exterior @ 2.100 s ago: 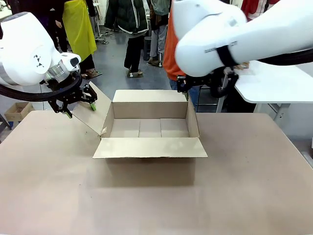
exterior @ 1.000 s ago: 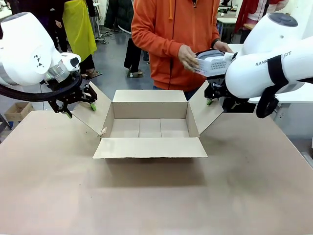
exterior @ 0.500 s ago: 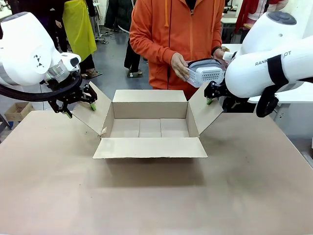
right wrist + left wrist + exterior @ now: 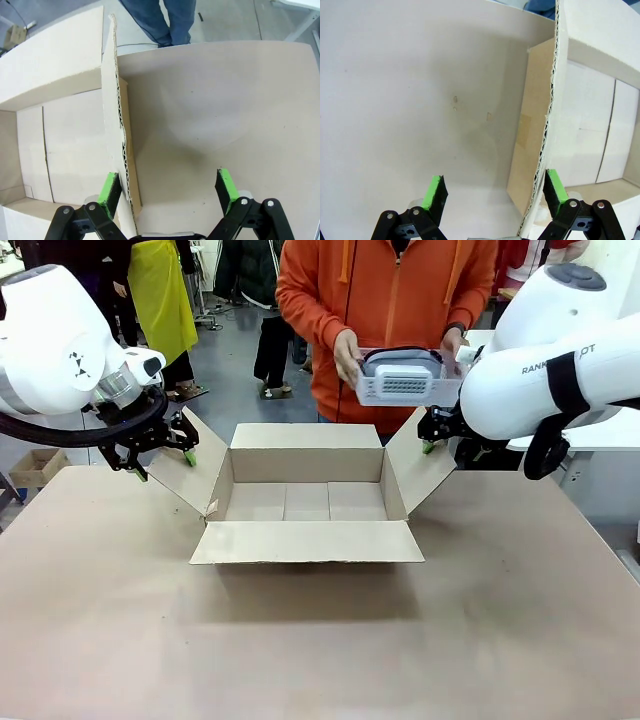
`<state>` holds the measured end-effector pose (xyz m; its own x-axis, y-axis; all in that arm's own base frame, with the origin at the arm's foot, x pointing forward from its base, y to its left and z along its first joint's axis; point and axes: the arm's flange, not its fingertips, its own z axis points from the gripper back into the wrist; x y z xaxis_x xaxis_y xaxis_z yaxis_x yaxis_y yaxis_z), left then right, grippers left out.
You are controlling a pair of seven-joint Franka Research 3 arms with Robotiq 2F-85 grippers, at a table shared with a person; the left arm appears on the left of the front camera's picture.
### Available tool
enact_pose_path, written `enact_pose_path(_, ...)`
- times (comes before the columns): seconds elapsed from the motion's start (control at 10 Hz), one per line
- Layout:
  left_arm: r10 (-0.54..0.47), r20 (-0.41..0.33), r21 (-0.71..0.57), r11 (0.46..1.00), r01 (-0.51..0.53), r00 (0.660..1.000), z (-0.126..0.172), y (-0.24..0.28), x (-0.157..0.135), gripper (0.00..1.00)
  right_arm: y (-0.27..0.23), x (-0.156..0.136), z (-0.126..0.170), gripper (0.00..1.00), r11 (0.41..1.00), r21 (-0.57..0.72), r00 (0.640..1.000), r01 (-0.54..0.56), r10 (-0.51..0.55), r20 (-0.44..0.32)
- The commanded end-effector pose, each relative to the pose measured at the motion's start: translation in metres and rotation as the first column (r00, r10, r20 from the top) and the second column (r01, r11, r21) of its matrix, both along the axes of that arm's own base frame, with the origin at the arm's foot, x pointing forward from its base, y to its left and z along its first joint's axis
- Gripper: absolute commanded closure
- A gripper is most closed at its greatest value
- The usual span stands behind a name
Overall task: Pack the gift set into the box.
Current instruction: Lift both hands away from the flaps of the Package Box.
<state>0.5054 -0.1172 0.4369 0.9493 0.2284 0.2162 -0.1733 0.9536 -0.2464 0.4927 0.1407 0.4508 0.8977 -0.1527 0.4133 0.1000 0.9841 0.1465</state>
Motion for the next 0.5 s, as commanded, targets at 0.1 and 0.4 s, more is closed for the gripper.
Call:
enact_pose_path(0.1,0.016,0.006,0.011,1.0,-0.016,1.0,0.0014,-0.0005,-0.0012,0.0,0.0036,0.0013,0.0039,0.0,1.0,-0.017,1.0,0.026,-0.026,-0.001)
enact_pose_path(0.4,0.016,0.006,0.011,1.0,-0.016,1.0,0.0014,-0.0005,-0.0012,0.0,0.0036,0.0013,0.0039,0.0,1.0,-0.017,1.0,0.026,-0.026,-0.001)
